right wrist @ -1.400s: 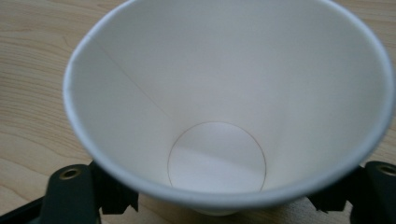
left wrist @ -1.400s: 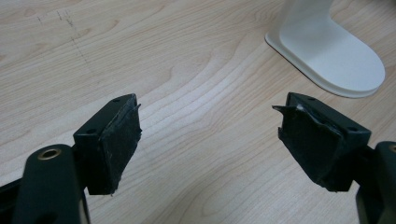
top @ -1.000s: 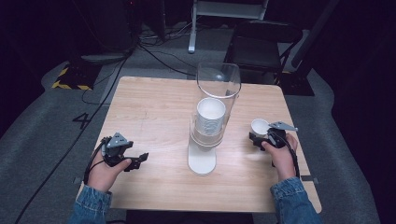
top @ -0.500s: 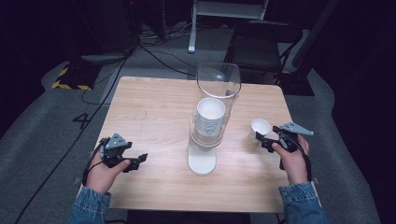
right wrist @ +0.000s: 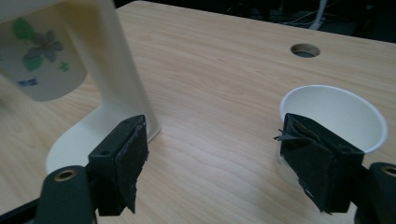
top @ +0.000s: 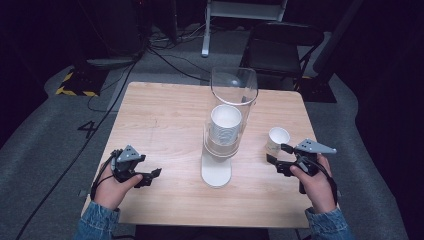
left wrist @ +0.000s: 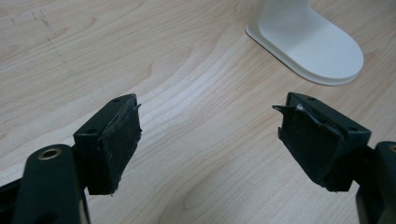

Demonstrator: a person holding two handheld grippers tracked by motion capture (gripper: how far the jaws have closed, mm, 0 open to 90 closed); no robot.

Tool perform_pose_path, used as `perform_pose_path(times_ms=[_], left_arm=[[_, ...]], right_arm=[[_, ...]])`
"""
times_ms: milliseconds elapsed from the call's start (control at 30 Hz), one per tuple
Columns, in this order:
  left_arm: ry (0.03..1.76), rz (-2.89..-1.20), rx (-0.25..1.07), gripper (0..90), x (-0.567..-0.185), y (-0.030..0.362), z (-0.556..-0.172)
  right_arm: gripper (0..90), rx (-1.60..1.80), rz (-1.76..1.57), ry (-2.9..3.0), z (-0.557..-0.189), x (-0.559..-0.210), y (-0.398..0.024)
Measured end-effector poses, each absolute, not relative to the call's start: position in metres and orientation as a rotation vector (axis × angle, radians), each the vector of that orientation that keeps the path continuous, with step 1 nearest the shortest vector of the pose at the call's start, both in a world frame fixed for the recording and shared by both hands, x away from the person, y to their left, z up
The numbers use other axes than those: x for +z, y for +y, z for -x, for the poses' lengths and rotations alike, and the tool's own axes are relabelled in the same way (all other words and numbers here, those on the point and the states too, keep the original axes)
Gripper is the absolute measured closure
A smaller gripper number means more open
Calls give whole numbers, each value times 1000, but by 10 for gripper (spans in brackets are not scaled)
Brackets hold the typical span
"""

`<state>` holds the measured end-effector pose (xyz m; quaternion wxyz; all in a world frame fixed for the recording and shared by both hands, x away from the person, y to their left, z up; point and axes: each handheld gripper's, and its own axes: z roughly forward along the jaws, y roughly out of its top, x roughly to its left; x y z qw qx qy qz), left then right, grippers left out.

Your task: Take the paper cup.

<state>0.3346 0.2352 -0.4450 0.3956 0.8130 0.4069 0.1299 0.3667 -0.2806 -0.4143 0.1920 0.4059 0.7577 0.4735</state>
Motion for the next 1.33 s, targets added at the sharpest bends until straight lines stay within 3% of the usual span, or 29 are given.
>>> perform_pose_path(times_ms=[300, 667, 900, 1333], left_arm=[[1016, -2105, 316, 227, -454, 228, -334], [1005, -2148, 275, 230, -461, 223, -334], [1001, -2170, 265, 232, -464, 221, -336], [1004, -2192, 263, 222, -468, 219, -338]], right_arm=[[304, 1348, -1041, 2297, -354, -433, -268], [295, 1283, -987, 2415, -346, -464, -244], [243, 1260, -1021, 2415, -351, -484, -238], [217, 1158, -994, 2459, -353, -493, -235]])
